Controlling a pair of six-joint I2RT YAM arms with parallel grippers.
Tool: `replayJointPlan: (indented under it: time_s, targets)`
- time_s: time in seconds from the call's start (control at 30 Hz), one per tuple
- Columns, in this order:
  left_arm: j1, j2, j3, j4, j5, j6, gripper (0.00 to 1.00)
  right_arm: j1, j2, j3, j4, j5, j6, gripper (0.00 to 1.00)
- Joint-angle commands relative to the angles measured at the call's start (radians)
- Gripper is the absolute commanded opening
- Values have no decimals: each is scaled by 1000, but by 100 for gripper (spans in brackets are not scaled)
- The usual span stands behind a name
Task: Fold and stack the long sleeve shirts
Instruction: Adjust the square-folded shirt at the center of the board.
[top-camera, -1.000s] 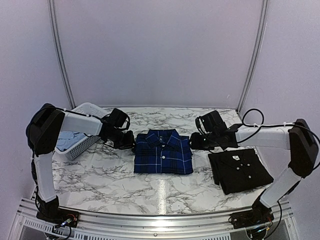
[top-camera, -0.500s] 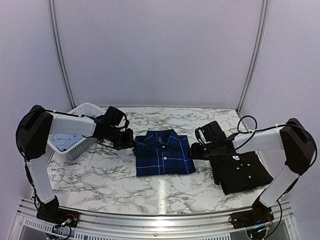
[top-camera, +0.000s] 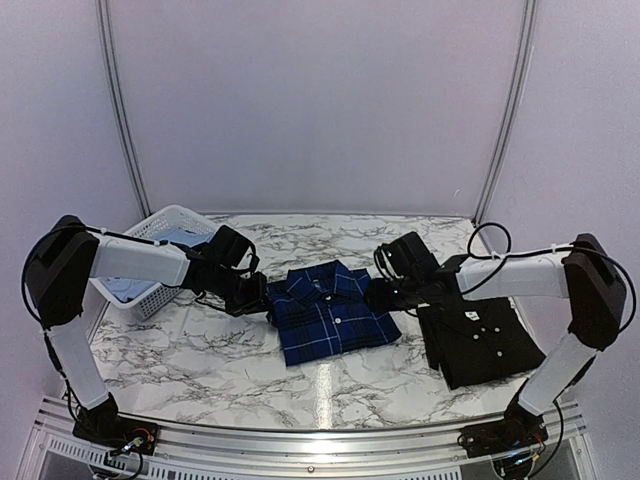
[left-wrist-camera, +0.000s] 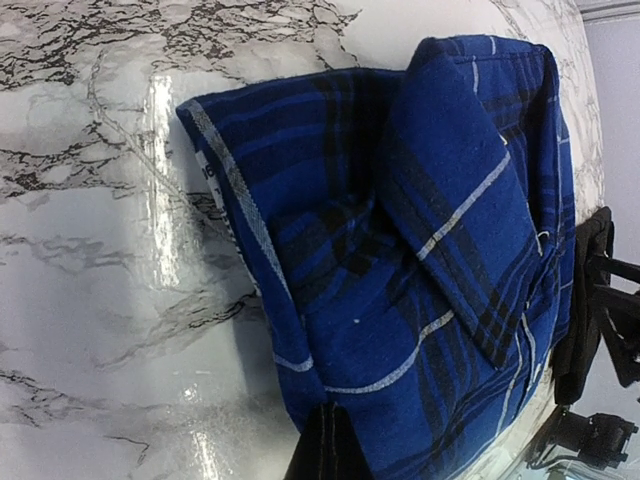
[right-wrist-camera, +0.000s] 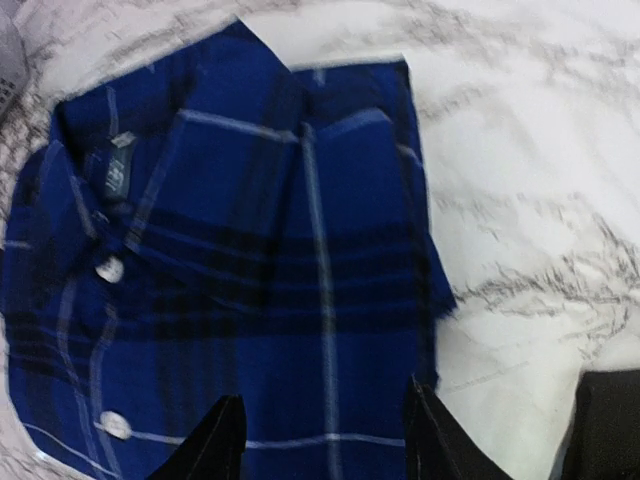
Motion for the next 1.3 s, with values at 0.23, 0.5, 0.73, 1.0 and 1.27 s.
replayJointPlan:
  time_s: [0.23, 0.5, 0.73, 1.0, 1.27]
  targets:
    - [-2, 19, -54, 58, -19, -40, 0, 99, 354, 538, -55, -38, -221, 55]
    - [-9, 59, -88, 146, 4, -71, 0, 117, 586, 830, -134, -135, -266, 56]
    - [-10, 72, -88, 169, 19, -73, 0, 121, 673, 949, -204, -134, -260, 55]
    - [-9, 72, -87, 182, 38, -68, 0, 121, 718, 997, -243, -151, -245, 32]
    - [-10, 56, -85, 182, 57, -64, 0, 124, 636, 965, -219, -98, -226, 0]
